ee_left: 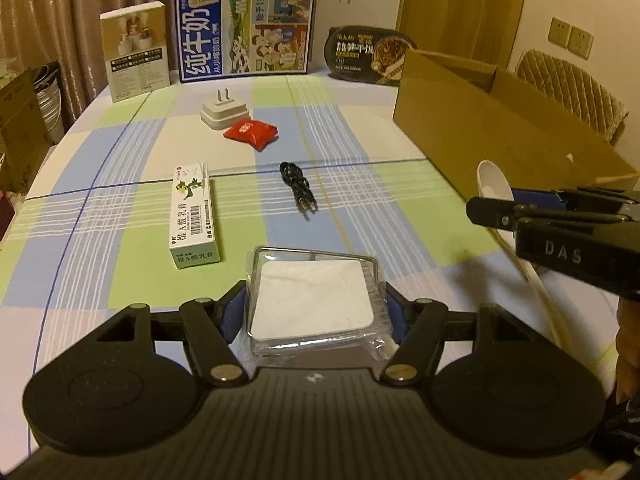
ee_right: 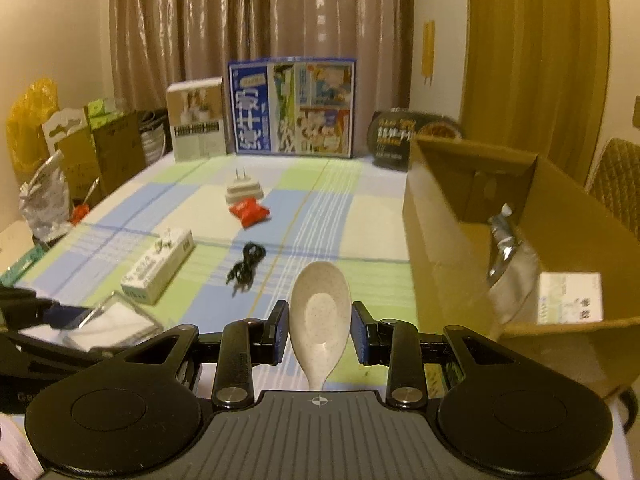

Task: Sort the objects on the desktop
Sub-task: 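Lift tray with left tool while right tool lifts spoon toward cardboard box, then lower tray into cardboard box with left tool while right tool lowers spoon in, then open both tools to release the tray and spoon, then withdraw from the box, then move both open tools back over the table toward the remaining items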

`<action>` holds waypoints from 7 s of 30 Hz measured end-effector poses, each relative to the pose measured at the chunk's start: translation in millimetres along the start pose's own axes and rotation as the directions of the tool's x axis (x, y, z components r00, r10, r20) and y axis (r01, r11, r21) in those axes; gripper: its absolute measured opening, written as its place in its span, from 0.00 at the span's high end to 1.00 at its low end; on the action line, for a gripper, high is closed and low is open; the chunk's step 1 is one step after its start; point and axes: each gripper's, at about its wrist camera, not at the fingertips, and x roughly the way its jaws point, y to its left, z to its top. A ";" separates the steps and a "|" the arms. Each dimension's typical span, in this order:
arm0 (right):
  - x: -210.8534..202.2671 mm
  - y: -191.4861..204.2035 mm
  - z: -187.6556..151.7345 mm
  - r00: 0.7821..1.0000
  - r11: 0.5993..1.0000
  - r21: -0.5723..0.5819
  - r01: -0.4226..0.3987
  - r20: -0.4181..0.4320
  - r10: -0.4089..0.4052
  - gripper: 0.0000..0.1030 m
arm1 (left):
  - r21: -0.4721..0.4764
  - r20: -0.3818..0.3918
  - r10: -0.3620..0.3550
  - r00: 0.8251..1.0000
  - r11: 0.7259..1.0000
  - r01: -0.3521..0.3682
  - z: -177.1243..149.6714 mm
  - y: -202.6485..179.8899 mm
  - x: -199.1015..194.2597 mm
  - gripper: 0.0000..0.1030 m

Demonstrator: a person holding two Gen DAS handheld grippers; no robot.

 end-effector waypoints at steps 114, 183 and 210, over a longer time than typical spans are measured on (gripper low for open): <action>-5.3 -226.8 97.9 0.995 0.964 0.260 0.052 0.073 -0.073 0.44 | 0.005 0.074 -0.217 0.973 0.976 0.218 120.4 -152.3 45.4 0.26; -79.7 -1.6 18.9 0.978 0.965 0.188 -0.185 -0.058 0.199 0.02 | -0.218 0.014 0.196 0.980 0.957 -0.189 -3.8 52.3 -101.3 0.01; 30.7 15.8 32.4 0.975 0.985 0.071 -0.159 -0.143 0.168 0.03 | -0.143 -0.042 0.193 0.980 0.970 -0.197 31.6 94.2 -4.7 0.01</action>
